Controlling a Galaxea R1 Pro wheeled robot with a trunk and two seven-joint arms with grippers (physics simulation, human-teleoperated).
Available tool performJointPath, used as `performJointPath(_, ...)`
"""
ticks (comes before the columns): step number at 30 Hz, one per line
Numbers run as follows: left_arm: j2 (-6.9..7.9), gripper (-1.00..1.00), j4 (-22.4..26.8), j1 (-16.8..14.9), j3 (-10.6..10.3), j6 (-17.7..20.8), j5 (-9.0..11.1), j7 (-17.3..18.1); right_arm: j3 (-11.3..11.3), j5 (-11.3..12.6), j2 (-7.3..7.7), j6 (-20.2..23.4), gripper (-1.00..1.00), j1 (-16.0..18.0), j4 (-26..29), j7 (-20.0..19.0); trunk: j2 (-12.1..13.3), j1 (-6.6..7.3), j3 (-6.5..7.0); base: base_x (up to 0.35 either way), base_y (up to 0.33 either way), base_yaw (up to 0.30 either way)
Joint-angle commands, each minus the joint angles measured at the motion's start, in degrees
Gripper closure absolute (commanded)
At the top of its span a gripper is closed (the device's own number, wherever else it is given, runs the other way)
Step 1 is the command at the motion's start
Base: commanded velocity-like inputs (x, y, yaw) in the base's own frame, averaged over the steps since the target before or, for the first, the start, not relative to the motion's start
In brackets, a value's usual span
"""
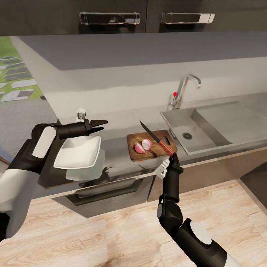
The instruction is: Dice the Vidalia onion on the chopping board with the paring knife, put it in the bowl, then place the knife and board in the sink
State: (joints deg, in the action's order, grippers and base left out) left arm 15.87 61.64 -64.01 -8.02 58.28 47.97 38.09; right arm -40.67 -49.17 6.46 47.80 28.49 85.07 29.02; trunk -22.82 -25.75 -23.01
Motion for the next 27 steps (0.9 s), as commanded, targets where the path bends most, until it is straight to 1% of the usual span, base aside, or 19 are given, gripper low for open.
performJointPath(1, 0.04, -1.0, 0.0, -0.1, -0.1, 0.2, -0.1, 0.2, -0.2, 0.1, 0.05, 0.3, 1.0, 0.1, 0.0, 0.2, -0.1, -0.03, -0.09, 0.0, 0.0, -0.001)
performJointPath(5, -0.02, -1.0, 0.1, -0.1, -0.1, 0.2, -0.1, 0.2, -0.2, 0.1, 0.05, 0.3, 1.0, 0.1, 0.0, 0.2, -0.1, -0.03, -0.09, 0.017, 0.109, 0.0)
performJointPath(10, -0.05, -1.0, 2.7, -0.1, -0.1, 0.2, -0.1, 0.2, 0.0, 0.1, 0.05, 0.3, 1.0, 0.1, 0.0, 0.2, -0.1, -0.03, -0.09, 0.06, 0.229, 0.0)
performJointPath(15, -0.05, -1.0, 3.9, -0.1, -0.1, 0.2, 0.0, 0.2, 0.4, 0.1, 0.05, 0.2, 1.0, 0.1, 0.0, 0.0, -0.1, -0.03, -0.09, 0.019, 0.068, 0.0)
performJointPath(16, -0.05, -1.0, 4.0, -0.1, -0.1, 0.2, 0.0, 0.2, 1.6, 0.1, 0.05, 0.1, 1.0, 0.1, 0.0, -0.8, -0.1, -0.03, -0.09, 0.002, 0.008, 0.0)
performJointPath(17, -0.05, -1.0, 4.1, -0.1, -0.2, 0.2, 0.0, 0.2, 2.3, 0.1, 0.05, 0.0, 1.0, 0.1, 0.0, -1.3, -0.1, -0.03, -0.09, 0.001, 0.005, 0.0)
performJointPath(20, -0.05, -1.0, 4.1, -0.1, -0.2, 0.2, 0.0, 0.2, 3.3, 0.1, 0.05, 0.0, 1.0, 0.1, 0.0, -2.6, -0.1, -0.03, -0.09, 0.001, 0.003, 0.0)
performJointPath(27, -0.05, -1.0, 4.0, -0.1, -0.2, 0.2, 0.0, 0.2, 4.0, 0.1, 0.34, 0.0, 1.0, 0.1, 0.0, -4.1, -0.1, -0.03, -0.09, 0.0, 0.0, 0.0)
